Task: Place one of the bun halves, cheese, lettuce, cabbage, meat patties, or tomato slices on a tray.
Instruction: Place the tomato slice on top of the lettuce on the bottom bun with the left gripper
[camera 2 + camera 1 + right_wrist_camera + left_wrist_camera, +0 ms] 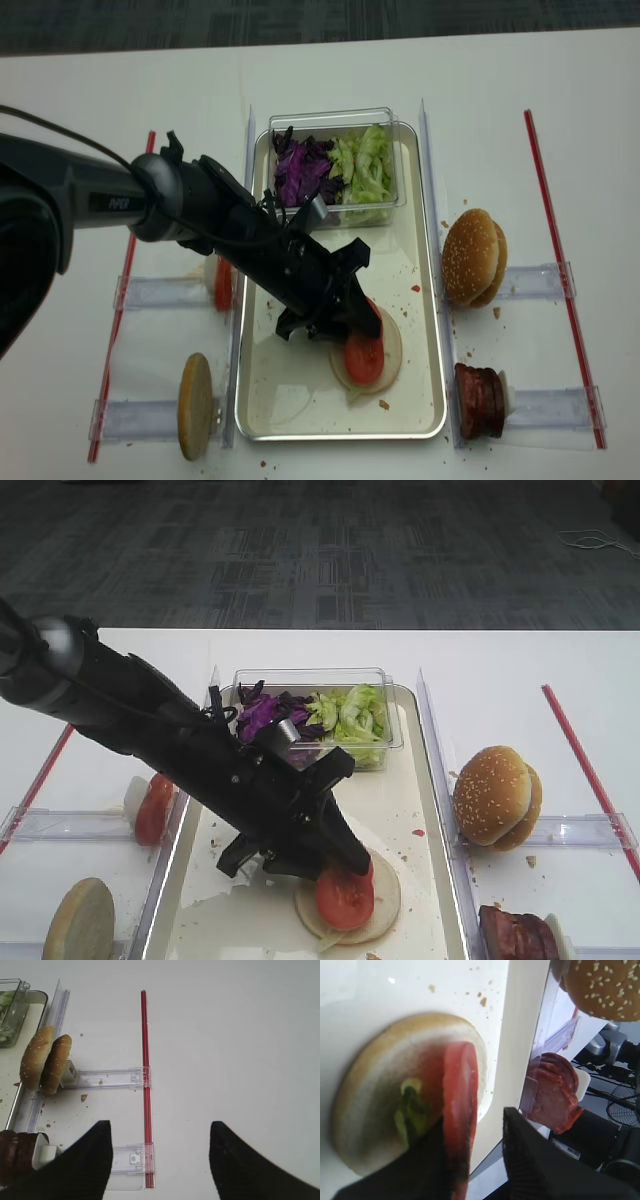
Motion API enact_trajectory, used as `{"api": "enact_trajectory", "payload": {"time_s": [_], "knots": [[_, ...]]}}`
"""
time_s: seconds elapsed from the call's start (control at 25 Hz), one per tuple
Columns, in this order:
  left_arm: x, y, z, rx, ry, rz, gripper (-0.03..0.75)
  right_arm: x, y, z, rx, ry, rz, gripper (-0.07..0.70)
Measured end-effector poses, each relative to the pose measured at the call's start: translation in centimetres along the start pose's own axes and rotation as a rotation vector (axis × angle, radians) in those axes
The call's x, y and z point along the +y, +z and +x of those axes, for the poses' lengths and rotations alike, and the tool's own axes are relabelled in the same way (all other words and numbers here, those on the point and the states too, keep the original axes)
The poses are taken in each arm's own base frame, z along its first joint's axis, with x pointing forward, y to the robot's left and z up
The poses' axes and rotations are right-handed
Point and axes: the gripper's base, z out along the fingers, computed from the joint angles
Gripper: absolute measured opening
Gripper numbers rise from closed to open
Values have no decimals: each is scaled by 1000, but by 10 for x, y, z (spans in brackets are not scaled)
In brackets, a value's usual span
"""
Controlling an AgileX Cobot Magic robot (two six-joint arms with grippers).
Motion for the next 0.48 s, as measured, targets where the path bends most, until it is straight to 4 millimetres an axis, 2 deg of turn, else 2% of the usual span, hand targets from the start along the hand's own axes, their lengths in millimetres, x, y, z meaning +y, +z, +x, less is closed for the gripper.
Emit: {"api": "enact_trajectory", "payload": {"time_s": [0.48], "knots": [[-10, -4, -6, 40, 4, -101, 227, 0, 0, 0, 0, 2, 0, 466]]}}
